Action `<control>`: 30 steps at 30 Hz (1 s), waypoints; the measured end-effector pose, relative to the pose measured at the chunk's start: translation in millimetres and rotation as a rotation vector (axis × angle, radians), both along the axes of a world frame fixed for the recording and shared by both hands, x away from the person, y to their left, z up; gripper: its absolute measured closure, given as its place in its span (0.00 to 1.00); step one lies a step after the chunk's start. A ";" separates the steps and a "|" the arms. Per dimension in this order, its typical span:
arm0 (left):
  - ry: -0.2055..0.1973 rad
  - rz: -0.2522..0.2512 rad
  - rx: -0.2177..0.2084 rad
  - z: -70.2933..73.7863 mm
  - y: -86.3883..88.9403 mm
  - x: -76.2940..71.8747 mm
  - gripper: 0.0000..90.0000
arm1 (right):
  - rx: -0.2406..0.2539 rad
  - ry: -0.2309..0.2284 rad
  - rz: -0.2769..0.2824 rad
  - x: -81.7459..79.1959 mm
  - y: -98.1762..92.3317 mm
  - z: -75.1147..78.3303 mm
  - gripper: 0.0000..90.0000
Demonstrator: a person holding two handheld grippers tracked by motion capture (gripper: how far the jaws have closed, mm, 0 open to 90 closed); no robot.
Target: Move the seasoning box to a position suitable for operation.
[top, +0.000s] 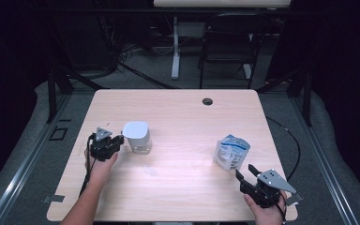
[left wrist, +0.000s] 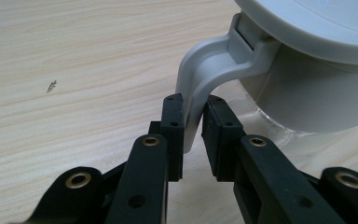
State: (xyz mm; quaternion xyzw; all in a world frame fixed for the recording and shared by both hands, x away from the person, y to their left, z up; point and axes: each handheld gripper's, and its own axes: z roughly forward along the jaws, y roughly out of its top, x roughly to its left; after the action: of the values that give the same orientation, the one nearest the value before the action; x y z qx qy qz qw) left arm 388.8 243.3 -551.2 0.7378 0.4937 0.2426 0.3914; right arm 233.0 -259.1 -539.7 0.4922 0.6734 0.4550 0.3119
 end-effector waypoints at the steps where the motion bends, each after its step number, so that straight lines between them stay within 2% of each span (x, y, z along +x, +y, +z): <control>1: -0.001 -0.003 0.003 -0.1 -0.5 0.0 0.90 | -0.002 0.001 0.000 -0.2 0.1 -0.3 0.51; 9: -0.015 -0.008 0.028 -0.3 -1.9 -0.5 0.92 | 0.003 0.003 -0.004 0.1 0.6 -2.7 0.51; 12: -0.008 -0.015 0.041 0.7 -1.4 -0.9 0.92 | 0.005 0.003 -0.002 0.7 1.4 -2.7 0.51; 30: 0.001 -0.027 0.041 2.2 -3.4 -8.1 0.93 | 0.013 -0.004 -0.008 -1.0 1.9 -3.7 0.52</control>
State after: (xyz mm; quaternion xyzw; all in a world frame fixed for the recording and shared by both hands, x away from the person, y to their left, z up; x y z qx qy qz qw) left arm 380.7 239.9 -549.0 0.7523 0.4787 0.2468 0.3794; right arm 232.1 -257.2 -543.4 0.4961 0.6677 0.4593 0.3117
